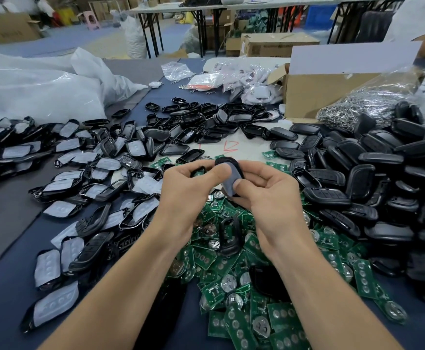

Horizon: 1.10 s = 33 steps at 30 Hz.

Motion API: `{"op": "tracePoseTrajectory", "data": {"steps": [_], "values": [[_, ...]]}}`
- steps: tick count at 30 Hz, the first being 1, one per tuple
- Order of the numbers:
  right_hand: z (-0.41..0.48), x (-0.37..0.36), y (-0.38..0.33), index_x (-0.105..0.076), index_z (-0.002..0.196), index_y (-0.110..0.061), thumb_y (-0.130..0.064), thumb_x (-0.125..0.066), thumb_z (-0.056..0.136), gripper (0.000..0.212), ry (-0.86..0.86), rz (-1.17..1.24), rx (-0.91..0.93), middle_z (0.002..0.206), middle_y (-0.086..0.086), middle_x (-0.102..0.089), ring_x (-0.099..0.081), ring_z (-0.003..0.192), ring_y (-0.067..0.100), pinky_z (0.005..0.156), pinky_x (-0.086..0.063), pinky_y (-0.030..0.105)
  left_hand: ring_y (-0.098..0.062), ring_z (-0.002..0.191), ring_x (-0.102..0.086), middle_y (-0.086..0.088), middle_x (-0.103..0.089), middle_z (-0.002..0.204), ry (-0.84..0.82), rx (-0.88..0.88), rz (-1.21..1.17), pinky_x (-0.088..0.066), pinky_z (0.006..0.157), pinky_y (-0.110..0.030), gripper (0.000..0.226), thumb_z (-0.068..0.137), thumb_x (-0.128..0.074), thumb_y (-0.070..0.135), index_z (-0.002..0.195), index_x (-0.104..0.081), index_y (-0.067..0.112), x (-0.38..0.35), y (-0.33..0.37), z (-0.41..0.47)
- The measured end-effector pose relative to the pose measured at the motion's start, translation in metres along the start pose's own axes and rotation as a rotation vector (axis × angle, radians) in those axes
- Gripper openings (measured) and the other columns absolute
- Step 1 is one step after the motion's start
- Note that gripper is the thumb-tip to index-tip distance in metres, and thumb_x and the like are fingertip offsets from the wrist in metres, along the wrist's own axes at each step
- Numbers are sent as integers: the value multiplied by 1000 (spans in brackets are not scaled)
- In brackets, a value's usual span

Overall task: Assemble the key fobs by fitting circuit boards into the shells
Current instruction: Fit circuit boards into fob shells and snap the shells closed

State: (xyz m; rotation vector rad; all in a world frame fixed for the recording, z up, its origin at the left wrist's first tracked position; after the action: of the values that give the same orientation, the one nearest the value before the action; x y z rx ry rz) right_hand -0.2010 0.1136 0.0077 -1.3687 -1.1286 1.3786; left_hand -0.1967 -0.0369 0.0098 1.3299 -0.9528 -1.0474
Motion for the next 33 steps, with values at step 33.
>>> {"op": "tracePoseTrajectory", "data": {"steps": [33], "values": [[4,-1,5,-75,101,-17,10,-65,93,30,-74,-72,22,90,2,-81,-77,77,20,73,-64,32,-6,52,-56,2,-73,68,-71,16,112,-43,49,-16,24,63,-89,19,84,-79,20,9,4,2]]}}
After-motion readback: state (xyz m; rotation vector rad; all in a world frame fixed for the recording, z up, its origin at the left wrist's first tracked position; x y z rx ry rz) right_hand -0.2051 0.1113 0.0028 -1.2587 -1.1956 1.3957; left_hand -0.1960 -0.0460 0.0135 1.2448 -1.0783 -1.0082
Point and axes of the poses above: each hand's wrist, its own z-axis towards the middle knuckle, its own x-axis out of the back of the hand, y = z × x, the point moved 5 cm from there along z, towards the middle knuckle
